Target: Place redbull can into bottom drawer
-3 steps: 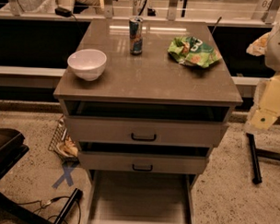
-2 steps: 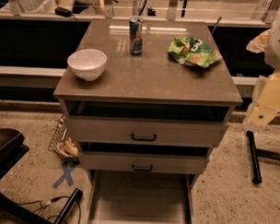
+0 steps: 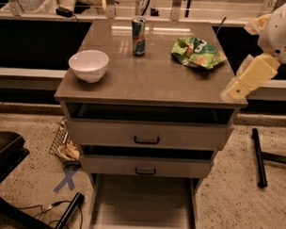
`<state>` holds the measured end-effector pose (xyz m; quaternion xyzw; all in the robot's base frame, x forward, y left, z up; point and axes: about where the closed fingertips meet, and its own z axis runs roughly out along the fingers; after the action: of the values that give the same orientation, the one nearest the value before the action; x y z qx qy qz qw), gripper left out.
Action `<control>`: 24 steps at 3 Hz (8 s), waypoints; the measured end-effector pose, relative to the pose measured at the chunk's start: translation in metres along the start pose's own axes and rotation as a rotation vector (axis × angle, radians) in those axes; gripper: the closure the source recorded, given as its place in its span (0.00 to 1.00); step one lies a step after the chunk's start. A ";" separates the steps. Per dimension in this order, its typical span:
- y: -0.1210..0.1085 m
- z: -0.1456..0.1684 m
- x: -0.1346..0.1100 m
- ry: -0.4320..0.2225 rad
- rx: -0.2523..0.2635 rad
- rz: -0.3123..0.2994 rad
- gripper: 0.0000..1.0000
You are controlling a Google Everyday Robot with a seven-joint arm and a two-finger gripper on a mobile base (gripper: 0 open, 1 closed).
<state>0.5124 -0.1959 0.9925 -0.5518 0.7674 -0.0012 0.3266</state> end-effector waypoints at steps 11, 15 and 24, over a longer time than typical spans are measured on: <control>-0.238 0.259 -0.189 -0.841 0.144 0.403 0.00; -0.202 0.331 -0.212 -0.908 0.025 0.463 0.11; -0.082 0.112 -0.134 -0.970 -0.101 0.273 1.00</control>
Offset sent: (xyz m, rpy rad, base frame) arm 0.1589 0.0290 0.0905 0.7874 -0.6953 -0.1909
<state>0.6617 -0.0742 1.0006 -0.3985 0.5915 0.3350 0.6157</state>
